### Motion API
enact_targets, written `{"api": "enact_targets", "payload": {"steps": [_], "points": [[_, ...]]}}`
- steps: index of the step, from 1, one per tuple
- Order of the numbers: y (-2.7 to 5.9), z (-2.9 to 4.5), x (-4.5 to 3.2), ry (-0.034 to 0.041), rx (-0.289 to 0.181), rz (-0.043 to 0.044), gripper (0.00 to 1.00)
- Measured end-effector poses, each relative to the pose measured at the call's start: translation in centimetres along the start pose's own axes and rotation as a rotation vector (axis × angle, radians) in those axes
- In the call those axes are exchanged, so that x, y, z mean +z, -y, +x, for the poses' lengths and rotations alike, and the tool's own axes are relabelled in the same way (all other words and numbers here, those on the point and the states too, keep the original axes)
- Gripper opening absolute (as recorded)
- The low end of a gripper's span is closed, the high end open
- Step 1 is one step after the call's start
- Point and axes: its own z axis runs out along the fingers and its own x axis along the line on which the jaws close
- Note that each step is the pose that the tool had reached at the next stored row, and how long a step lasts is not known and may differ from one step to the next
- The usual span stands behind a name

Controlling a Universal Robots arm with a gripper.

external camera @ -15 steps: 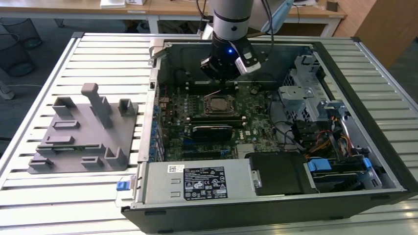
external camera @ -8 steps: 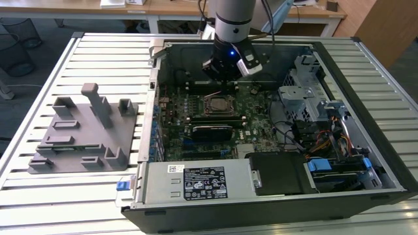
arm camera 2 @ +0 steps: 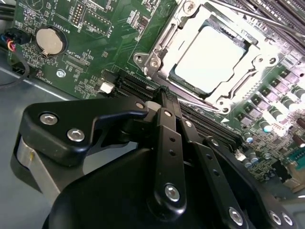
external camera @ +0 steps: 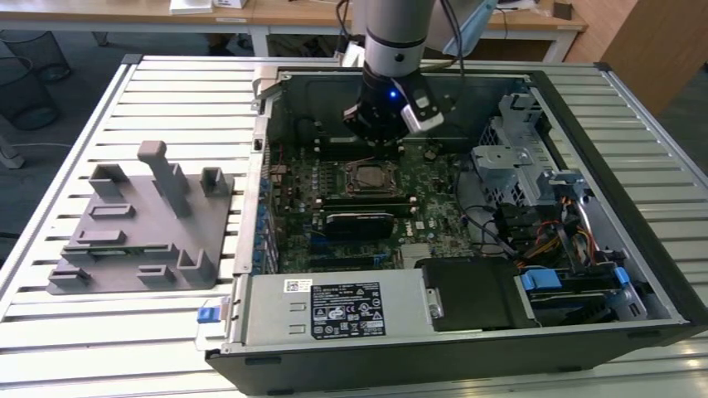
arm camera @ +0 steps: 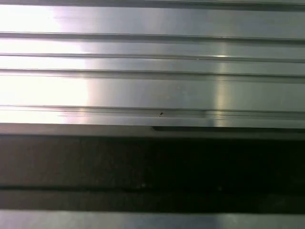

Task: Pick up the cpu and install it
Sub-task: 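Install the first cpu locking lever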

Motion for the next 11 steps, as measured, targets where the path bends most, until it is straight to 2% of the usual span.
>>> {"api": "enact_targets", "payload": {"steps": [11], "points": [[0.05, -0.17, 0.89, -0.0024, 0.000, -0.0015, 0.11]]}}
